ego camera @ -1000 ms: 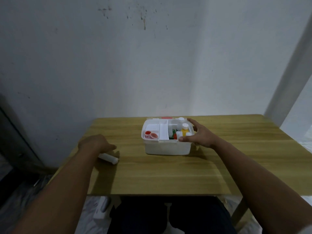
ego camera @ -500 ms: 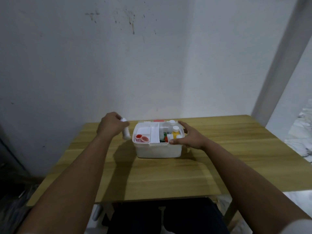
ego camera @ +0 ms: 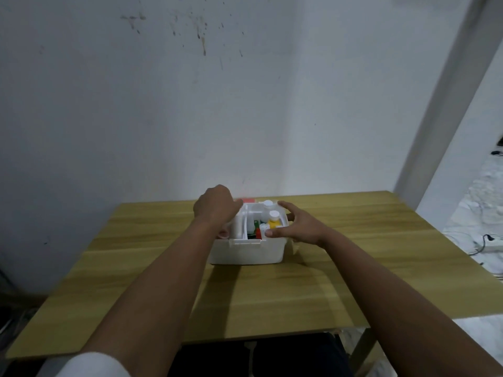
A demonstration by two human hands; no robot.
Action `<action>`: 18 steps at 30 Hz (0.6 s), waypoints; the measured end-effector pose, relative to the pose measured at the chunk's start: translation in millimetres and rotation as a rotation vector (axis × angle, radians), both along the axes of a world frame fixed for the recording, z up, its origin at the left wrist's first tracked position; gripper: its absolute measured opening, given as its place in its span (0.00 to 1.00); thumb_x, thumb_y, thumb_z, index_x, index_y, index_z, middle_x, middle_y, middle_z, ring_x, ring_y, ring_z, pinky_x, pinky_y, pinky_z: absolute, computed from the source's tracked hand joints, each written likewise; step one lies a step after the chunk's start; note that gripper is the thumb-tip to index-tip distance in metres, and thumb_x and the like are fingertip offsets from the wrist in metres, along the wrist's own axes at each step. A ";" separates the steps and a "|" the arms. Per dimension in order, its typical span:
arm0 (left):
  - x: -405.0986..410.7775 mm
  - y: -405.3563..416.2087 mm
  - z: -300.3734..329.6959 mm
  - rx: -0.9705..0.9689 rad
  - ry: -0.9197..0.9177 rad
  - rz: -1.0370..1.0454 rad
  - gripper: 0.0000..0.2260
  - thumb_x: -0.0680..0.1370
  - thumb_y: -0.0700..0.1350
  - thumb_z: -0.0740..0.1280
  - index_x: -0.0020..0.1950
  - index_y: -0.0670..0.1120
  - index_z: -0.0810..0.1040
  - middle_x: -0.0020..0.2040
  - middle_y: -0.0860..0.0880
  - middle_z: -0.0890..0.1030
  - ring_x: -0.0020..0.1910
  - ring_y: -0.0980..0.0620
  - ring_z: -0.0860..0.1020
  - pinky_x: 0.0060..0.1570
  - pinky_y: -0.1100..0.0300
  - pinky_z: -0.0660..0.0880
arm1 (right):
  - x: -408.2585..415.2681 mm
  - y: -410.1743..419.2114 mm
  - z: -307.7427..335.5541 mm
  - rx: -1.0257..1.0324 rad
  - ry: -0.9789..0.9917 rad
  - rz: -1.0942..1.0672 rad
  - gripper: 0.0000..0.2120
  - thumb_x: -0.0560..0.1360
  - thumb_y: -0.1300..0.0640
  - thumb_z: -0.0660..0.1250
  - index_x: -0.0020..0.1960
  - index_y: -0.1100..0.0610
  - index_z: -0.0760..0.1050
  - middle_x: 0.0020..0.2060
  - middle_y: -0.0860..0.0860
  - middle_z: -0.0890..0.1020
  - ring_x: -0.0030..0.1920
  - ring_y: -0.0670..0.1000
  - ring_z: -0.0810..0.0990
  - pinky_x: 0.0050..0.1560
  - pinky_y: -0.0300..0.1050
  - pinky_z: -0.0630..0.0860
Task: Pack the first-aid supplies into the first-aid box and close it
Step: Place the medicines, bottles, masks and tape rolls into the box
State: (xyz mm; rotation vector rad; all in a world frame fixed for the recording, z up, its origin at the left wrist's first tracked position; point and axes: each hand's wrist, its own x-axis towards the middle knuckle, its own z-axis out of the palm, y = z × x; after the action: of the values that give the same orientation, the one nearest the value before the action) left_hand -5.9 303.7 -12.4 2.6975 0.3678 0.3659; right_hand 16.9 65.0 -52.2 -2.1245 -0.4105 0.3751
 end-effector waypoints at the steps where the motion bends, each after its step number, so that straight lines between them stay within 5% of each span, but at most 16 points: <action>1: 2.8 8.8 0.0 0.002 -0.019 0.016 0.18 0.76 0.62 0.67 0.44 0.47 0.82 0.40 0.49 0.84 0.37 0.50 0.80 0.39 0.56 0.79 | 3.6 0.3 3.0 0.015 0.016 -0.018 0.54 0.65 0.39 0.81 0.82 0.48 0.56 0.65 0.52 0.79 0.56 0.49 0.80 0.48 0.45 0.80; 6: 17.9 49.3 -11.4 -0.197 0.064 0.116 0.25 0.78 0.66 0.63 0.55 0.45 0.81 0.54 0.46 0.84 0.40 0.51 0.78 0.38 0.58 0.73 | 25.4 6.9 8.7 0.158 0.128 -0.218 0.44 0.69 0.23 0.64 0.76 0.49 0.69 0.65 0.53 0.81 0.58 0.54 0.82 0.60 0.61 0.80; 9: 33.4 62.5 -26.9 -0.564 0.225 0.133 0.33 0.75 0.73 0.60 0.56 0.43 0.79 0.58 0.44 0.82 0.44 0.47 0.80 0.44 0.53 0.77 | 41.4 12.6 4.6 0.214 0.217 -0.302 0.43 0.70 0.21 0.58 0.73 0.50 0.73 0.58 0.51 0.83 0.56 0.56 0.82 0.60 0.59 0.78; 13: 43.5 69.3 -32.6 -0.843 0.335 0.083 0.50 0.60 0.84 0.55 0.63 0.47 0.78 0.58 0.44 0.82 0.54 0.41 0.81 0.63 0.42 0.74 | 58.8 24.3 -4.7 0.220 0.281 -0.353 0.44 0.69 0.20 0.60 0.66 0.55 0.76 0.56 0.52 0.83 0.58 0.59 0.81 0.62 0.59 0.78; 16: 48.1 67.7 -28.4 -0.866 0.273 0.085 0.49 0.65 0.83 0.53 0.65 0.45 0.77 0.61 0.44 0.81 0.59 0.41 0.79 0.67 0.40 0.71 | 65.5 30.7 -2.7 0.280 0.239 -0.416 0.50 0.60 0.17 0.63 0.64 0.55 0.79 0.57 0.53 0.85 0.56 0.58 0.83 0.63 0.62 0.77; 18: 46.9 67.0 -21.4 -0.908 0.214 0.065 0.46 0.67 0.81 0.54 0.67 0.47 0.76 0.64 0.43 0.80 0.60 0.41 0.78 0.68 0.40 0.71 | 64.5 34.5 3.5 0.327 0.179 -0.424 0.44 0.62 0.17 0.63 0.61 0.51 0.80 0.56 0.51 0.85 0.55 0.57 0.84 0.61 0.61 0.78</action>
State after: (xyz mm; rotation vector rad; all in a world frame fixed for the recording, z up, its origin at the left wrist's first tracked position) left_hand 41.0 370.7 -33.8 1.8318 0.5252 -0.0792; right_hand 81.3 99.5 -48.7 -1.7801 0.0826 0.2297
